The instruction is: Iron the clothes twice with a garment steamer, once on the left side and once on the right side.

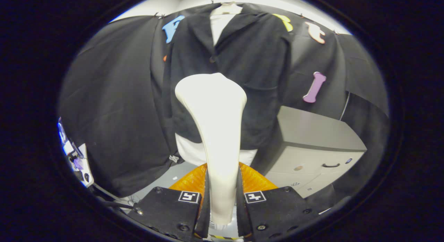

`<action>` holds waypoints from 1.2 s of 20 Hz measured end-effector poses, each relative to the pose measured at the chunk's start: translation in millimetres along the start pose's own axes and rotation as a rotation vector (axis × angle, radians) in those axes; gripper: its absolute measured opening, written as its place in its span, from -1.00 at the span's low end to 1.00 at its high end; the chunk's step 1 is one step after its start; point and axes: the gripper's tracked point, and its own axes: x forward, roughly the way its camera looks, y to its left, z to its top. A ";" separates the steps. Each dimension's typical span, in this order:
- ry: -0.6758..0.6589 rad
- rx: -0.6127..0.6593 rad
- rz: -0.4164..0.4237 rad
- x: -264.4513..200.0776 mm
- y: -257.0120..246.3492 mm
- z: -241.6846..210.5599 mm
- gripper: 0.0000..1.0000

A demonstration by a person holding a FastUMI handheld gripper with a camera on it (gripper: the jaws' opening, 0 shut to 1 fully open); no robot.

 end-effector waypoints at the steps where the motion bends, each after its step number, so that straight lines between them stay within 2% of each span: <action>1: -0.016 0.019 0.000 -5.2 -7.1 3.2 -0.33; 4: -0.069 0.076 -0.027 -27.3 -33.0 3.4 -0.33; 12: -0.072 0.187 -0.069 -74.2 -97.1 -25.5 -0.33; 18: -0.011 0.251 -0.022 -88.8 -103.1 -63.1 -0.33; 24: -0.005 0.278 -0.022 -98.4 -107.3 -76.7 -0.32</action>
